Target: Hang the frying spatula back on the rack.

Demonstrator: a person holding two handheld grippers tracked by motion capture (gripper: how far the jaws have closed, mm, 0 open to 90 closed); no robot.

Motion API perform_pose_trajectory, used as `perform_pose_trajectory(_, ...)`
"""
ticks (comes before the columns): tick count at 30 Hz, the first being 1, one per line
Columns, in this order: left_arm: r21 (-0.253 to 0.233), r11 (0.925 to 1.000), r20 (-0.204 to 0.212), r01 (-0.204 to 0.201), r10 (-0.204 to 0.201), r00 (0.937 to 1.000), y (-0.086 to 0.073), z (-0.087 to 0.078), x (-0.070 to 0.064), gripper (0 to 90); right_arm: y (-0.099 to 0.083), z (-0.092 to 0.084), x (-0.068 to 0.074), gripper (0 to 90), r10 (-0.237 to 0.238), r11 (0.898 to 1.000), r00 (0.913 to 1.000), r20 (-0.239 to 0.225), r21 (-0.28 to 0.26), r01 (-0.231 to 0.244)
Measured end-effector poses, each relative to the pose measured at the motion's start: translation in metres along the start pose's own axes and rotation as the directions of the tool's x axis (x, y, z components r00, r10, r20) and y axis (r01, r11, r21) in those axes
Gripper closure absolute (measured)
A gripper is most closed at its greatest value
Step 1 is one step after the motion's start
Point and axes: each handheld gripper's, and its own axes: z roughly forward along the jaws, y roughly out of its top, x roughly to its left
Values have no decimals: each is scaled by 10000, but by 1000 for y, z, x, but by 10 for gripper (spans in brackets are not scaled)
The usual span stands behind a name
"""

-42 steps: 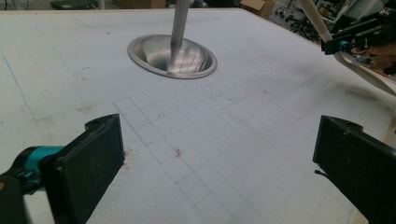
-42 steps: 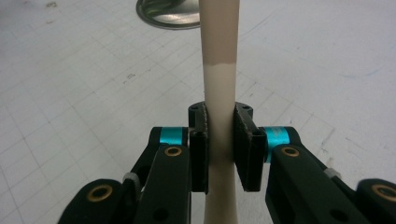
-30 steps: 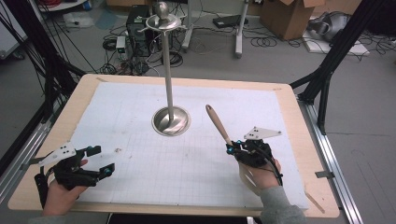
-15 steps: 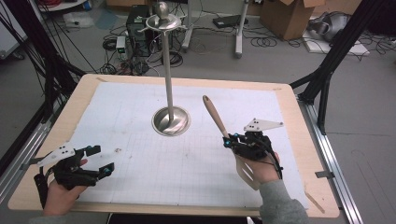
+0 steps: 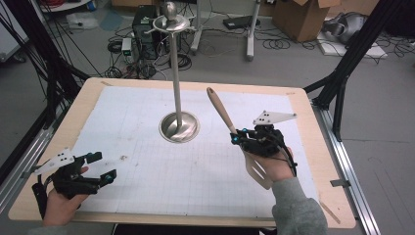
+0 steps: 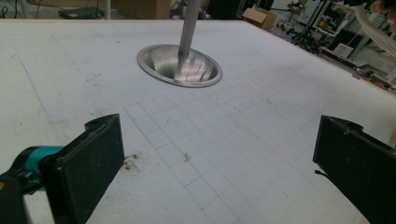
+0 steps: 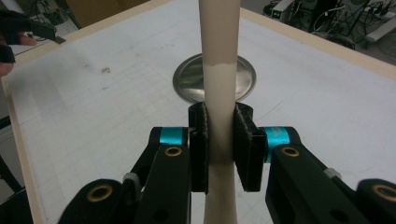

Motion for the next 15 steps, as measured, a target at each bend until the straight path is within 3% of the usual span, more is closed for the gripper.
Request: perform_pose_trajectory(15,-24,10000,-24,-1,1,10000,-1,1,0,24,26,-5,-1,779,-145,9998,9999,-48,-141,144)
